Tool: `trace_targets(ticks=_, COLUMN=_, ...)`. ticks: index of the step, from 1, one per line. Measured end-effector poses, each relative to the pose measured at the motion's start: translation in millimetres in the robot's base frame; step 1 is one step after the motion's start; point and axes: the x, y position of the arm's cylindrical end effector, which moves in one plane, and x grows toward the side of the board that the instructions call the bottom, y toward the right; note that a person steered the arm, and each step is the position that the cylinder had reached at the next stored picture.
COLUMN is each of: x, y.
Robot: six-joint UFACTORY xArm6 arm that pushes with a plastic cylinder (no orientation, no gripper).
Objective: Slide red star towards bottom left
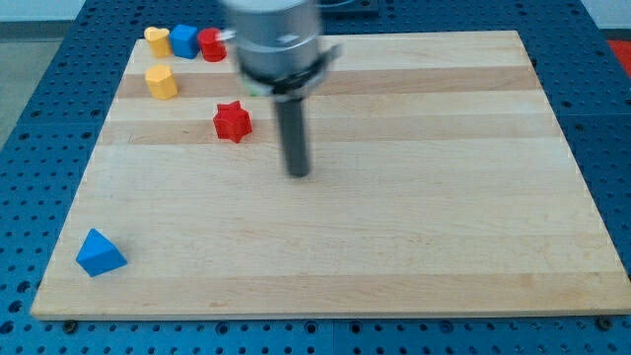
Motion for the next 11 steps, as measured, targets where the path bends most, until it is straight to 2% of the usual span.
trace_targets(ticks=1, x=-76, y=50)
trace_targets(ticks=2, x=-113, y=18)
trace_targets(ticks=3, x=-108, y=-56)
trace_targets(ticks=4, x=-60, y=-111)
trace_targets(ticks=5, x=20, y=-99)
trace_targets(ticks=6, x=26, y=-103)
trace_targets(ticks=7, x=-12, y=-111)
trace_targets(ticks=8, x=-50, y=-82)
trace_targets(ticks=9, x=-86, y=-78)
trace_targets(ticks=10, x=-84, y=-129)
trace_targets(ticks=11, x=-37, y=-161)
